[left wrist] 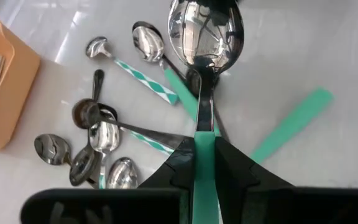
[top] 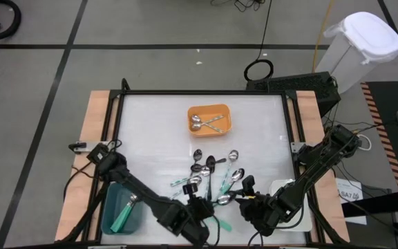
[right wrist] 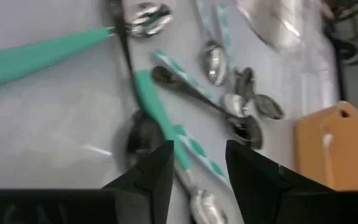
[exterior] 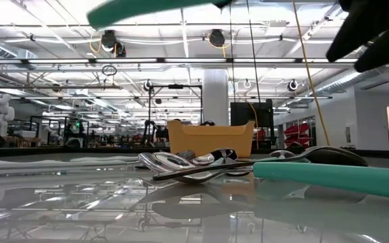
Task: Sort silverware by color (type)
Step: Put the green spoon into the blue bin
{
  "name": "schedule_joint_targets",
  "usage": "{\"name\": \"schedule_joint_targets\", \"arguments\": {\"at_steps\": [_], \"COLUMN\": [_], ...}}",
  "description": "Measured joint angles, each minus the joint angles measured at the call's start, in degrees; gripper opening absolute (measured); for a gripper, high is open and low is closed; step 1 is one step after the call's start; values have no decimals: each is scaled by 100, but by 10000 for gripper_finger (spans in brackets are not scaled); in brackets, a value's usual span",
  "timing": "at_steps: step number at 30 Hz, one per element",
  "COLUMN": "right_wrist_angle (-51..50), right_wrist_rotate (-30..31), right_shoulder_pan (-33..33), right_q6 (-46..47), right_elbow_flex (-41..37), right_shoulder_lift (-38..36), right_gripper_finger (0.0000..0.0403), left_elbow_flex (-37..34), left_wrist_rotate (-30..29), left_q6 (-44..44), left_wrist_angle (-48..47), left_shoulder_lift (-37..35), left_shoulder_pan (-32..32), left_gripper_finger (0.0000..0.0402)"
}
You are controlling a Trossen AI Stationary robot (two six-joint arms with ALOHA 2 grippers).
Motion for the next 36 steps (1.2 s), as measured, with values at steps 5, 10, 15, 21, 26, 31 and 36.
{"name": "schedule_joint_targets", "arguments": {"at_steps": [5,10,15,21,26,31,36], "right_wrist_angle": [-75,-48,357,796,814,1243,1739], "right_wrist_rotate": [53,253,344,532,1010,1243,1249], "right_shoulder_pan": [1,37,113,360,696,995,1107], "right_q6": [-7,-81,-449,-1491,-2004,-2878,-3744], "right_elbow_flex": [0,0,0,119,409,485,487], "right_shoulder_lift": [0,0,-2,-2,-2,-2,11], "right_gripper_finger": [139,139,139,141,173,232,281], "left_elbow_flex": [0,0,0,0,0,0,0], "left_wrist_rotate": [-186,-435,-482,-482,-430,-414,-244], "left_q6": [-144,-158,89,118,54,-9,269], "left_wrist_angle": [-22,-143,-156,-160,-121,66,674], "left_shoulder_lift": [-1,-2,-2,-2,-4,-4,-7], "left_shoulder_pan": [-248,-424,-465,-383,-398,-410,-396], "left_gripper_finger": [35,35,35,35,35,35,33]}}
